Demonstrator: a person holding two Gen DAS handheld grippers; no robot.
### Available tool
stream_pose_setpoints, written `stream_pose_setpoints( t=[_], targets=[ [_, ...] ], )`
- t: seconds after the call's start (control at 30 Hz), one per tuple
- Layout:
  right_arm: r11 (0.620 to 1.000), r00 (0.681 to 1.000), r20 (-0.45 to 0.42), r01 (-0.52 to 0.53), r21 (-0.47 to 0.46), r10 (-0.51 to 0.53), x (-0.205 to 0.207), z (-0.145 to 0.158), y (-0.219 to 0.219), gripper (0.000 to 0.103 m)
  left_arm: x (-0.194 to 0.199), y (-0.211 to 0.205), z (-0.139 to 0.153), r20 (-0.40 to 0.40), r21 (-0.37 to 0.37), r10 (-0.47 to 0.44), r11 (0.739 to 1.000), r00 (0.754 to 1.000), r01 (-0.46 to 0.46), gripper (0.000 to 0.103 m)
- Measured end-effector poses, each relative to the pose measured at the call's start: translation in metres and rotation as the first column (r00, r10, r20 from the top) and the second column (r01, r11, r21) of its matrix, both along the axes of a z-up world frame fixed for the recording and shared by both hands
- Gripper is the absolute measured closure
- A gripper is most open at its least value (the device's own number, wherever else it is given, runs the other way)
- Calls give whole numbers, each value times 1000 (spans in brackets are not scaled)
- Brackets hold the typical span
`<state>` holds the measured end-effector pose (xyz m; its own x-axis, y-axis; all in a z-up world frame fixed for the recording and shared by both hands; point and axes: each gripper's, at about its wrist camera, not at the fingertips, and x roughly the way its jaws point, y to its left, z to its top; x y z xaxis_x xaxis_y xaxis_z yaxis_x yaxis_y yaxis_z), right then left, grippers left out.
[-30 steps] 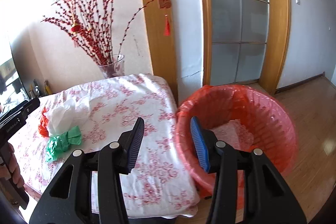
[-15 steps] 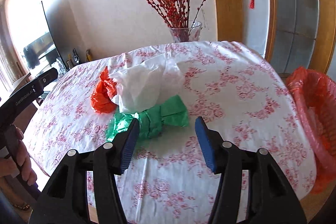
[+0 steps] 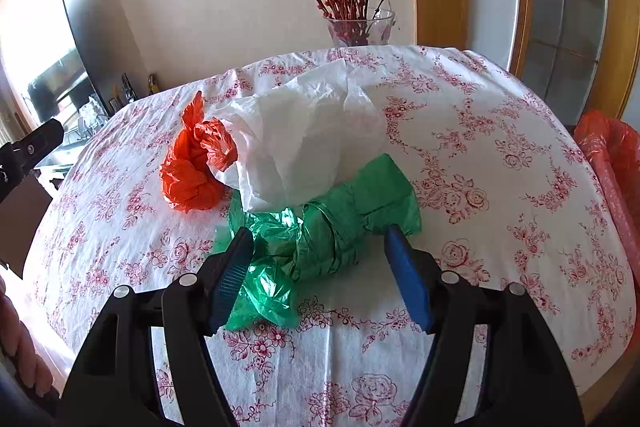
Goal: Collect trash
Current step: 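Return to the table and grasp the green bag with the right tool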
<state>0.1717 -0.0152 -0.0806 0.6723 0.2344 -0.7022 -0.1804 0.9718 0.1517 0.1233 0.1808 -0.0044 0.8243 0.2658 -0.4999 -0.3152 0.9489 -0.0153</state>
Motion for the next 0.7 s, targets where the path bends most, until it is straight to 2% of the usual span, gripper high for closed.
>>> stream_pose_setpoints(
  t=[0.1,0.17,0.43,0.7],
  targets=[
    [1000,1000,-7,-11,4,11,2,-3,-3,52,1,0,-1,-4,-5,-3,1000,1000,3,40],
    [1000,1000,-8,-10,0,10,2,-3,-8,56,3,-1,-2,-8,-5,-7,1000,1000,7,40],
    [997,997,-2,72,-35,-72,5,0,-57,58,9,-17,-5,-13,-13,-58,998,998,57,40],
    [985,988,16,153,-78,-153,-1,3,-117,59,16,-55,-2,-5,-13,-158,987,987,158,40]
  ],
)
